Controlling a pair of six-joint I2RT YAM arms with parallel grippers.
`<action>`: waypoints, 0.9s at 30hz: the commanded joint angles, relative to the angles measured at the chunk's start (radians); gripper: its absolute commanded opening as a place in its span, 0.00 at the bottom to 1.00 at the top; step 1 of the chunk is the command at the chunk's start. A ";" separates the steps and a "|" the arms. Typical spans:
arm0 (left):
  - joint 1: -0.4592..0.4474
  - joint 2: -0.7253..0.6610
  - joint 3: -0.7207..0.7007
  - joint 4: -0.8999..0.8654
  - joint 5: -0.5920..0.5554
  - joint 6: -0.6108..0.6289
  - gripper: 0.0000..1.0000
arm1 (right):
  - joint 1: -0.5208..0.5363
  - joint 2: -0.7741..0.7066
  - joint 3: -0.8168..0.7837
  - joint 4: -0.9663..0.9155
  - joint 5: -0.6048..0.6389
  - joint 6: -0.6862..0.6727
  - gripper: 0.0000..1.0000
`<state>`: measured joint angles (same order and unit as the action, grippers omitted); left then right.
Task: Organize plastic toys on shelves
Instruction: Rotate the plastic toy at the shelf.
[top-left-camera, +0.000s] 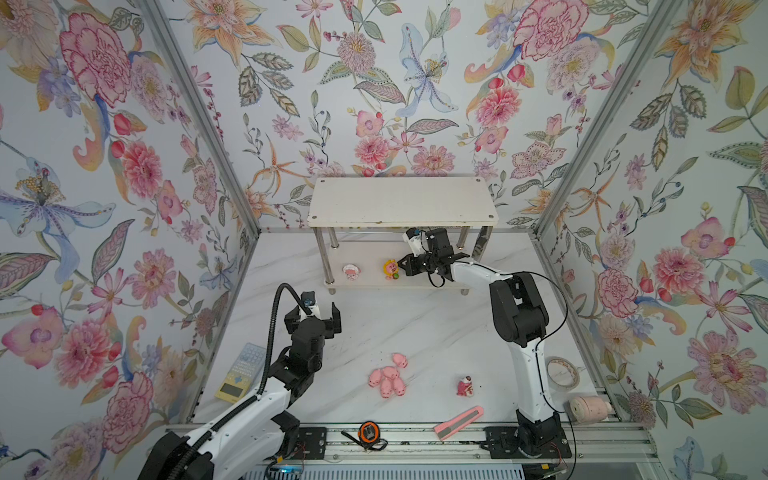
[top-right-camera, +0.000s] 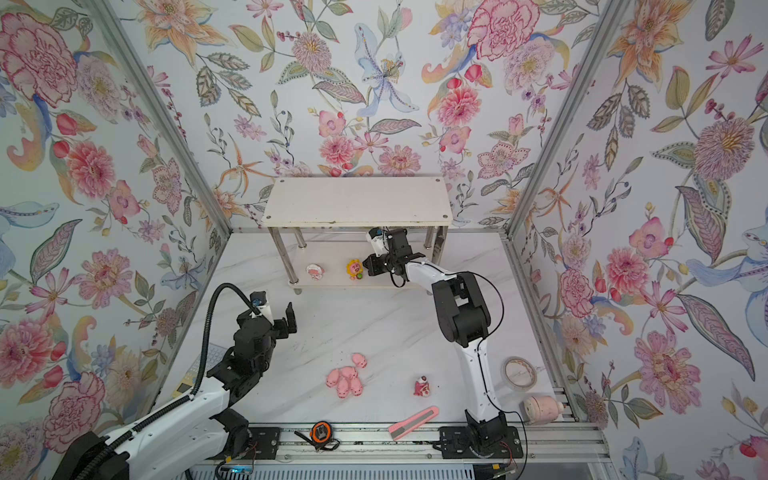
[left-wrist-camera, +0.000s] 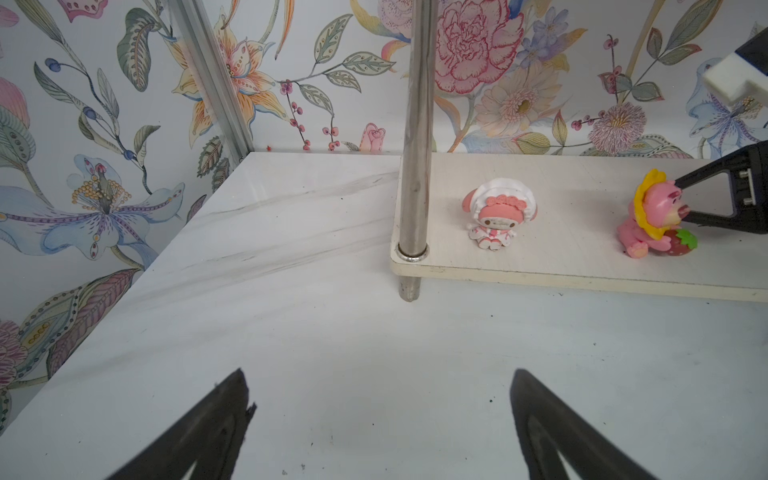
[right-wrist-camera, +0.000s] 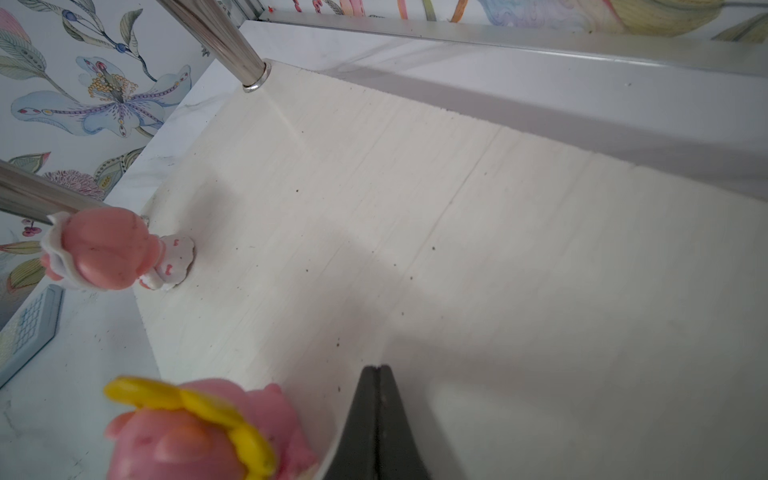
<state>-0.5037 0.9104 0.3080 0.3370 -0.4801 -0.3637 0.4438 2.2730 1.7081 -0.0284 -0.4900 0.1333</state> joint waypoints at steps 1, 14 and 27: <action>0.011 -0.007 0.003 -0.003 -0.028 0.009 0.99 | 0.010 0.013 0.021 -0.012 -0.034 0.023 0.00; 0.011 -0.020 0.002 -0.001 -0.017 0.005 0.99 | 0.020 -0.051 -0.146 0.058 -0.051 0.040 0.00; 0.012 -0.052 -0.001 -0.013 -0.016 0.008 0.99 | 0.038 -0.133 -0.261 0.095 -0.024 0.049 0.00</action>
<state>-0.5037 0.8734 0.3080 0.3363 -0.4797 -0.3637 0.4770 2.1574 1.4773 0.1062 -0.5377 0.1734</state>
